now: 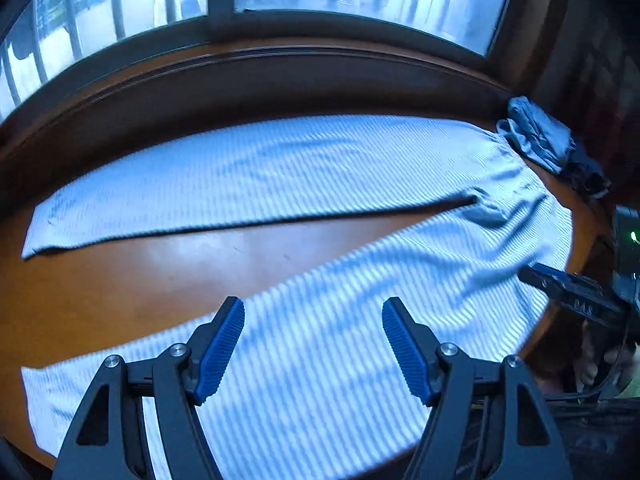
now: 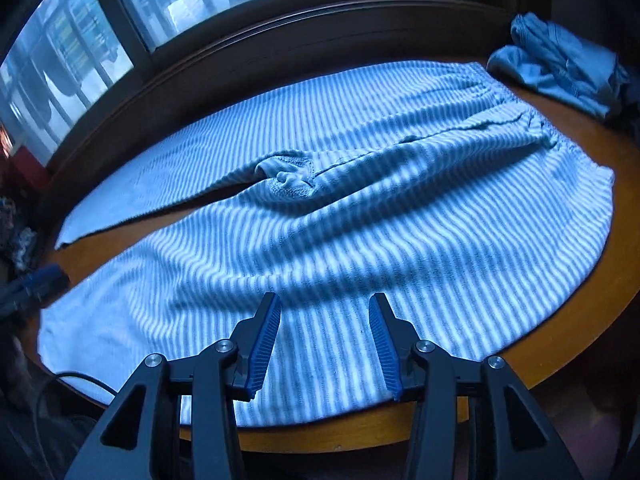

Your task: Fold clothes

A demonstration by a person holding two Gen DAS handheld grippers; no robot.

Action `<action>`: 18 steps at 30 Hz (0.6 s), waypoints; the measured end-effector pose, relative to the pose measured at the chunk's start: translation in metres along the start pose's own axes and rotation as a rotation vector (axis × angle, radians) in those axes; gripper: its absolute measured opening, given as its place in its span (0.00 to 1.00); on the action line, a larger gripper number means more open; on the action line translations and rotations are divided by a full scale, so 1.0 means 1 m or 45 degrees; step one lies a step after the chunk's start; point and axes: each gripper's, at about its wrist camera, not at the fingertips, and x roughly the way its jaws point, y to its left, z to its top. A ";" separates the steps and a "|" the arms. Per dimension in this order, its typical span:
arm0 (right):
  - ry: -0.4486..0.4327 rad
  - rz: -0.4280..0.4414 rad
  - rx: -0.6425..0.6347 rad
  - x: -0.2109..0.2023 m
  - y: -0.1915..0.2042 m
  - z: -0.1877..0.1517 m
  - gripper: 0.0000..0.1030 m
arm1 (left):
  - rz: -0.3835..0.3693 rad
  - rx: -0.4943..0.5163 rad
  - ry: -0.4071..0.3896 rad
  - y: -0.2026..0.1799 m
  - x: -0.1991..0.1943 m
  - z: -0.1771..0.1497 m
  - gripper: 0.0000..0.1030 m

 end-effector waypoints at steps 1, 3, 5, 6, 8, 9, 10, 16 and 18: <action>0.001 0.008 0.012 -0.004 -0.004 0.000 0.45 | -0.004 -0.006 0.002 -0.004 0.003 -0.002 0.68; -0.030 0.019 -0.003 -0.021 -0.008 -0.004 0.45 | -0.011 -0.018 0.006 -0.013 0.010 -0.007 0.68; -0.059 0.001 -0.055 -0.036 -0.014 -0.009 0.45 | -0.017 -0.047 0.009 -0.026 0.011 -0.009 0.68; -0.071 -0.016 -0.083 -0.043 -0.019 -0.012 0.45 | -0.016 -0.061 0.010 -0.034 0.010 -0.009 0.68; -0.096 -0.045 -0.123 -0.058 -0.033 -0.020 0.45 | -0.013 -0.091 0.025 -0.054 0.015 -0.014 0.68; -0.106 -0.055 -0.127 -0.066 -0.041 -0.024 0.45 | -0.016 -0.103 0.033 -0.063 0.017 -0.016 0.68; -0.115 -0.064 -0.128 -0.074 -0.051 -0.028 0.45 | -0.022 -0.108 0.038 -0.073 0.018 -0.020 0.68; -0.164 -0.124 -0.151 -0.117 -0.109 -0.049 0.45 | 0.000 -0.107 -0.008 -0.142 0.007 -0.040 0.68; -0.163 -0.118 -0.161 -0.124 -0.124 -0.053 0.46 | 0.011 -0.116 -0.029 -0.158 0.002 -0.047 0.68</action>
